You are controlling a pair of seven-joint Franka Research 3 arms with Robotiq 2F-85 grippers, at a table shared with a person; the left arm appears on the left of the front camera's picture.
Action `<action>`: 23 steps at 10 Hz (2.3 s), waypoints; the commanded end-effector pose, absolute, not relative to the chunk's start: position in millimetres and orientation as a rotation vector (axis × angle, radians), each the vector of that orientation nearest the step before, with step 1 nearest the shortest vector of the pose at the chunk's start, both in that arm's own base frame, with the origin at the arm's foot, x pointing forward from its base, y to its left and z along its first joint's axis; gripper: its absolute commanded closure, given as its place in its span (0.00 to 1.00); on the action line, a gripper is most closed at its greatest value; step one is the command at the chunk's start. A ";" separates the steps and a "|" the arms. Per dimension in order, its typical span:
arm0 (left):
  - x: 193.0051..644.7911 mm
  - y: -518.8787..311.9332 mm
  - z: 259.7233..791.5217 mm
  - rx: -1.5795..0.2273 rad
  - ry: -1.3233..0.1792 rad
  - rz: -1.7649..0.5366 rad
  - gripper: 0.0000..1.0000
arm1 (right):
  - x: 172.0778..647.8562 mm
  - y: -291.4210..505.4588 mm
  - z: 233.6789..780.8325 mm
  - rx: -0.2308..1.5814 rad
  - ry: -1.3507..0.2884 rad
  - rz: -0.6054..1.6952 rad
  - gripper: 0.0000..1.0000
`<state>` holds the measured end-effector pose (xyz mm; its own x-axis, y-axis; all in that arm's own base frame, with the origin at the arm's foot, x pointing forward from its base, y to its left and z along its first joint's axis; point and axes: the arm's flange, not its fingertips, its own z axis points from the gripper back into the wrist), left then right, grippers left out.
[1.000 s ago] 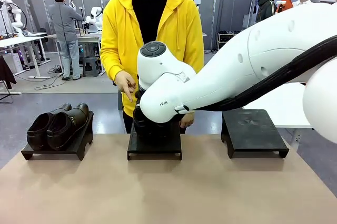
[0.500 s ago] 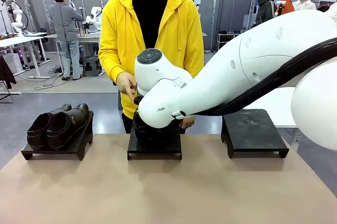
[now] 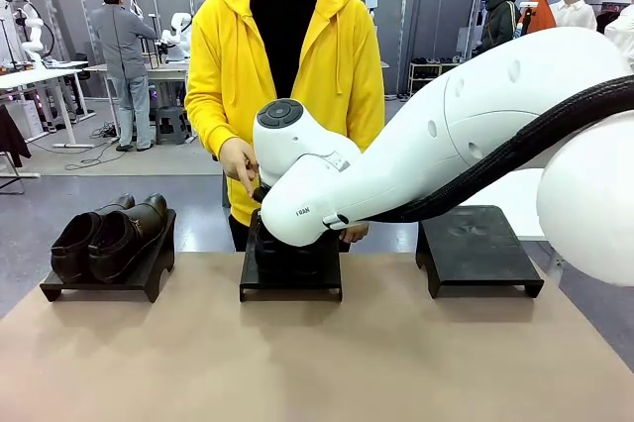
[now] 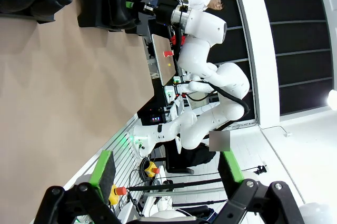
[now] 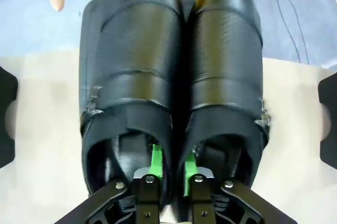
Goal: Place the shoes on the stand as instructed by the person.
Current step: Pick up another pair of Shoes and place it on the Shoes Stand indicated by the person.
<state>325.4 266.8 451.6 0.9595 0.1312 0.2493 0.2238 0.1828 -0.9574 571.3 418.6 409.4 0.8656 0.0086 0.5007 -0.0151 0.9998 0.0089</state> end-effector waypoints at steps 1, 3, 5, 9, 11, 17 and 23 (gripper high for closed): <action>323.5 263.7 452.0 -1.391 -0.321 -0.070 0.00 | 570.1 422.9 413.6 0.010 -0.571 -0.016 0.47; 323.5 263.7 452.0 -1.391 -0.321 -0.070 0.00 | 567.7 421.3 418.6 0.019 -0.563 -0.016 0.11; 323.5 263.7 452.0 -1.391 -0.321 -0.070 0.00 | 560.6 418.0 426.2 0.030 -0.548 -0.018 0.00; 323.5 263.7 452.0 -1.391 -0.321 -0.070 0.00 | 551.2 411.2 436.9 0.031 -0.524 -0.032 0.00; 323.5 263.7 452.0 -1.391 -0.321 -0.070 0.00 | 566.5 419.3 436.2 0.034 -0.548 0.004 0.00; 323.5 263.7 452.0 -1.391 -0.321 -0.070 0.00 | 566.5 419.3 436.2 0.034 -0.548 0.004 0.00; 323.5 263.7 452.0 -1.391 -0.321 -0.070 0.00 | 565.5 419.5 436.5 0.029 -0.541 0.002 0.00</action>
